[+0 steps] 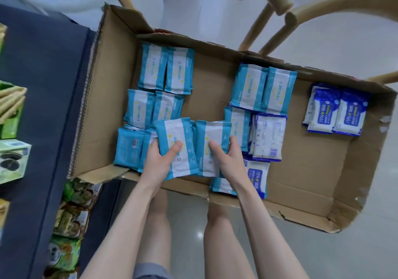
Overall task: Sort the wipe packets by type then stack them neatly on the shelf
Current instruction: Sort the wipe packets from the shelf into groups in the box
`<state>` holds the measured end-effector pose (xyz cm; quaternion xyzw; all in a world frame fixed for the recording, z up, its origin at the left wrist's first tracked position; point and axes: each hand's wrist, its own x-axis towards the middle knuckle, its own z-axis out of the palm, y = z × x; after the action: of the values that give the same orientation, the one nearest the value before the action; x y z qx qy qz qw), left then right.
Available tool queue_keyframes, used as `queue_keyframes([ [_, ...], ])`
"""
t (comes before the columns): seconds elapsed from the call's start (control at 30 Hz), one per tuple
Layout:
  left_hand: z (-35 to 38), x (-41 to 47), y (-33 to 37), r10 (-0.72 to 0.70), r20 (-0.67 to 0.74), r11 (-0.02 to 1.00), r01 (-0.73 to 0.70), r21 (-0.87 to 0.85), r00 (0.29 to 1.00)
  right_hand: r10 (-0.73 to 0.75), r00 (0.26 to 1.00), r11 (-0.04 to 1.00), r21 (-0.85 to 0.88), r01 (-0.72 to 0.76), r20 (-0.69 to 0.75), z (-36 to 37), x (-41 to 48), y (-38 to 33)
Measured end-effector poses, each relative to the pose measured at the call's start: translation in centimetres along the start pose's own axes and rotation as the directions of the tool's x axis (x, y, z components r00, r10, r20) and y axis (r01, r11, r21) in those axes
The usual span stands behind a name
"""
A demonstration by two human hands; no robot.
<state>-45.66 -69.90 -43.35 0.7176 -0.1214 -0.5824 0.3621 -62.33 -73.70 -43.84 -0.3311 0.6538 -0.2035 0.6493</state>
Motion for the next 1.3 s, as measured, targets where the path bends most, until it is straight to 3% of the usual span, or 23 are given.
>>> queue_keyframes([
  [0.27, -8.7, 8.8, 3.7, 0.041, 0.021, 0.965, -0.045, 0.258, 0.999, 0.038, 0.998, 0.999, -0.035, -0.04, -0.057, 11.4, 5.7, -0.9],
  [0.5, -11.5, 16.0, 4.6, 0.089, 0.035, 0.911, -0.096, 0.401, 0.995, 0.03, 0.986, 0.999, -0.019, -0.034, -0.163, 16.8, 10.7, -0.8],
  [0.6, -11.2, 17.4, 3.7, 0.125, 0.028, 0.871, -0.123, 0.475, 0.992, -0.011, 0.978, 0.983, -0.183, -0.028, -0.208, 17.7, 12.0, 0.1],
  [0.73, -10.3, 17.1, 2.2, 0.185, -0.02, 0.762, -0.13, 0.634, 0.983, -0.088, 0.958, 0.883, -0.466, -0.051, -0.272, 18.3, 12.0, 1.5],
  [0.97, -11.2, 17.3, 1.1, 0.033, -0.009, 0.84, -0.022, 0.543, 0.999, -0.082, 0.982, 0.827, -0.562, -0.029, -0.172, 17.8, 12.2, 2.1],
  [1.17, -11.3, 16.9, 3.0, 0.026, -0.006, 0.773, -0.016, 0.634, 1.0, -0.029, 0.994, 0.761, -0.647, -0.045, -0.104, 16.5, 12.1, 0.2],
  [1.3, -11.5, 14.9, 4.4, 0.13, 0.041, 0.667, -0.118, 0.735, 0.991, -0.054, 0.996, 0.698, -0.716, -0.011, -0.068, 15.0, 10.6, -2.0],
])
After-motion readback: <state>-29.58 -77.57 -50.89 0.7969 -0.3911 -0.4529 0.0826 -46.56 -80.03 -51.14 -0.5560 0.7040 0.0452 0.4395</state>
